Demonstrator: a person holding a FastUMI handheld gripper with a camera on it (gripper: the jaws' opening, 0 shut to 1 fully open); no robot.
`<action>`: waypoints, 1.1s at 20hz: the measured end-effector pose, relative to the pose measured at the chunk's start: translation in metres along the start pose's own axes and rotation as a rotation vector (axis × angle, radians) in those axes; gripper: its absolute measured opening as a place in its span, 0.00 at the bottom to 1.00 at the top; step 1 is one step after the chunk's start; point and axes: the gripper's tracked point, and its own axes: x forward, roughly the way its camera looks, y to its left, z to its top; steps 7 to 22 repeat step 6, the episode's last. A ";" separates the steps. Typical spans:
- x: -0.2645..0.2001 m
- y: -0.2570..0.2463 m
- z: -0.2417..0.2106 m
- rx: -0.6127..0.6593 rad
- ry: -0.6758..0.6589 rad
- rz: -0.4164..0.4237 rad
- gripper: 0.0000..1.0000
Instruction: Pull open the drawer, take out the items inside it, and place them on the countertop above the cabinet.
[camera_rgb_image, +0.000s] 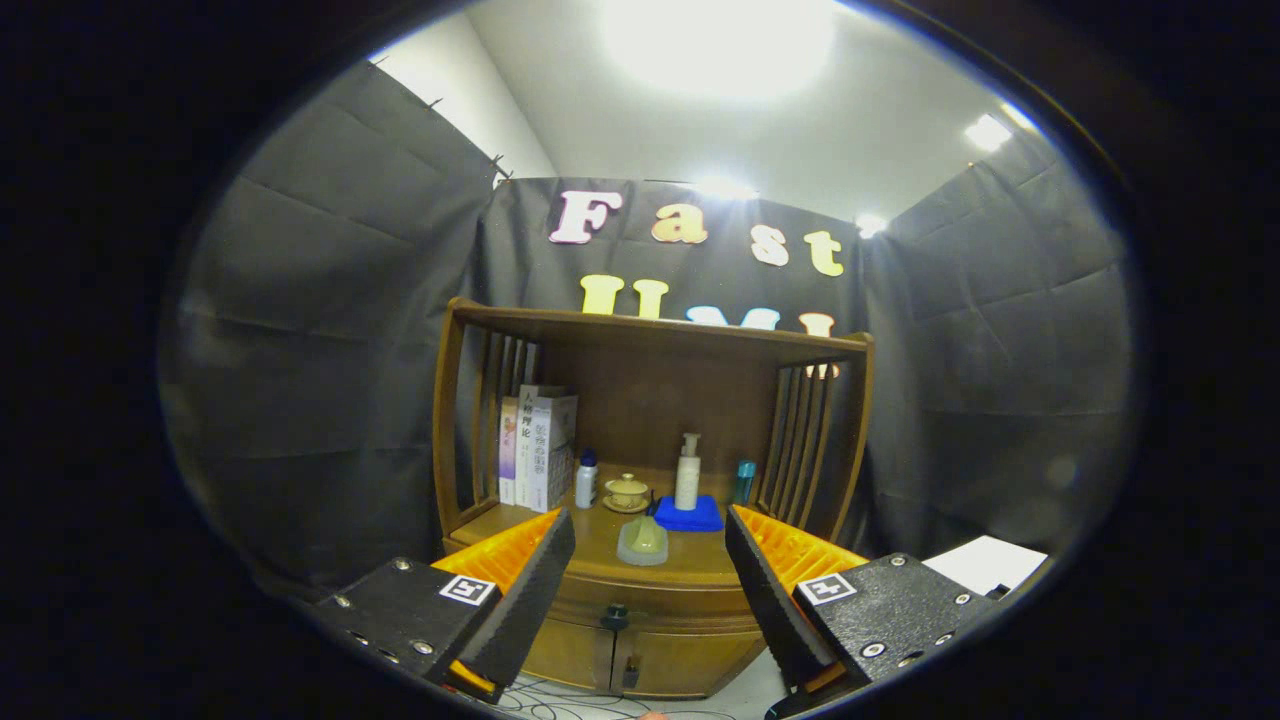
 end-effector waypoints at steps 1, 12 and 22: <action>0.001 0.001 -0.006 -0.017 0.012 0.004 0.94; 0.001 -0.009 -0.017 -0.055 0.047 -0.040 0.94; 0.001 -0.009 -0.017 -0.055 0.047 -0.040 0.94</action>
